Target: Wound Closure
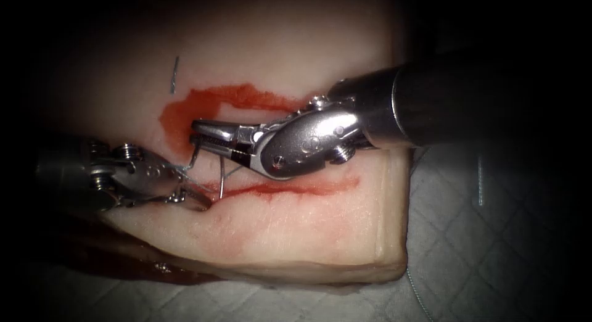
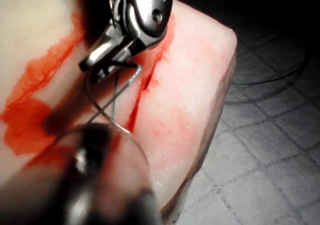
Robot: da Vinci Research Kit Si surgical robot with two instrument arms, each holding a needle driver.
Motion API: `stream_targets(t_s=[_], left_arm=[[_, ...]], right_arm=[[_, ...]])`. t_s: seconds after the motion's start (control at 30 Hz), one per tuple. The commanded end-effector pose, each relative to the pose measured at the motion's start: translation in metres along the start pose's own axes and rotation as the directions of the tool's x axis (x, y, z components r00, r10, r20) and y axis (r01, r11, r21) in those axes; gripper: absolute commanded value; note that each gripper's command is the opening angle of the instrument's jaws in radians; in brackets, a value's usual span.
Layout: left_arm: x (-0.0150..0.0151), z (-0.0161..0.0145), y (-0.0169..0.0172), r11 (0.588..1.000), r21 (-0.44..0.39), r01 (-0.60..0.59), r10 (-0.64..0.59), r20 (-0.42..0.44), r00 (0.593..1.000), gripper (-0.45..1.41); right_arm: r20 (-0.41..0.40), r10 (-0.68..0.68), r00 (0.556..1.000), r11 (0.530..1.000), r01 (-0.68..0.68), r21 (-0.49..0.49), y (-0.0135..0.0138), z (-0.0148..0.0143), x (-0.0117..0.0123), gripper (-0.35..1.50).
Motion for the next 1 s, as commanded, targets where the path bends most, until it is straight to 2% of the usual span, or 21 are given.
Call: stream_targets(t_s=[0.03, 0.17, 0.47, 0.5, 0.53, 0.63, 0.73, 0.8, 0.87, 0.9, 1.0], left_arm=[[-0.0003, 0.0006, 0.0002, 1.000, -0.002, -0.001, 0.001, 0.001, 1.000, -0.45], [-0.0003, 0.0005, 0.0002, 1.000, -0.009, -0.001, 0.001, 0.002, 1.000, -0.45], [-0.0008, -0.0003, 0.0004, 1.000, -0.030, 0.002, -0.001, 0.008, 1.000, -0.42], [-0.0009, -0.0004, 0.0004, 0.999, -0.035, 0.002, -0.002, 0.009, 1.000, -0.22], [-0.0012, -0.0008, 0.0005, 0.999, -0.052, 0.010, -0.008, 0.024, 1.000, 0.19], [-0.0015, -0.0017, 0.0004, 0.999, -0.047, 0.012, -0.010, 0.048, 0.999, 0.27], [-0.0026, -0.0033, -0.0001, 0.995, -0.092, 0.028, -0.019, 0.097, 0.995, 0.29], [-0.0035, -0.0044, -0.0005, 0.995, -0.090, 0.043, -0.031, 0.135, 0.990, 0.29], [-0.0035, -0.0052, -0.0014, 0.995, -0.087, 0.052, -0.039, 0.144, 0.989, 0.10], [-0.0035, -0.0052, -0.0016, 0.995, -0.089, 0.054, -0.041, 0.145, 0.989, 0.10], [-0.0033, -0.0044, -0.0027, 0.996, -0.069, 0.057, -0.047, 0.140, 0.989, -0.08]], right_arm=[[0.003, 0.003, 1.000, 1.000, -0.003, 0.002, 0.0001, 0.0011, 0.0004, -0.35], [0.002, 0.043, 0.999, 0.999, -0.043, 0.002, 0.0004, 0.0014, 0.0003, -0.35], [-0.041, 0.109, 0.993, 0.991, -0.105, 0.088, 0.0003, 0.0017, 0.0004, -0.35], [-0.042, 0.115, 0.992, 0.990, -0.111, 0.089, 0.0003, 0.0017, 0.0004, -0.35], [-0.042, 0.120, 0.992, 0.989, -0.116, 0.090, 0.0003, 0.0017, 0.0006, -0.35], [-0.042, 0.126, 0.991, 0.988, -0.122, 0.091, 0.0002, 0.0016, 0.0008, -0.35], [-0.044, 0.126, 0.991, 0.988, -0.121, 0.093, 0.0000, 0.0016, 0.0011, -0.35], [-0.045, 0.130, 0.990, 0.988, -0.126, 0.094, 0.0000, 0.0015, 0.0014, -0.35], [-0.041, 0.147, 0.988, 0.985, -0.143, 0.097, 0.0001, 0.0015, 0.0016, -0.35], [-0.039, 0.147, 0.988, 0.985, -0.143, 0.099, 0.0000, 0.0015, 0.0016, -0.35], [-0.037, 0.160, 0.986, 0.982, -0.156, 0.102, -0.0002, 0.0015, 0.0016, -0.35]])
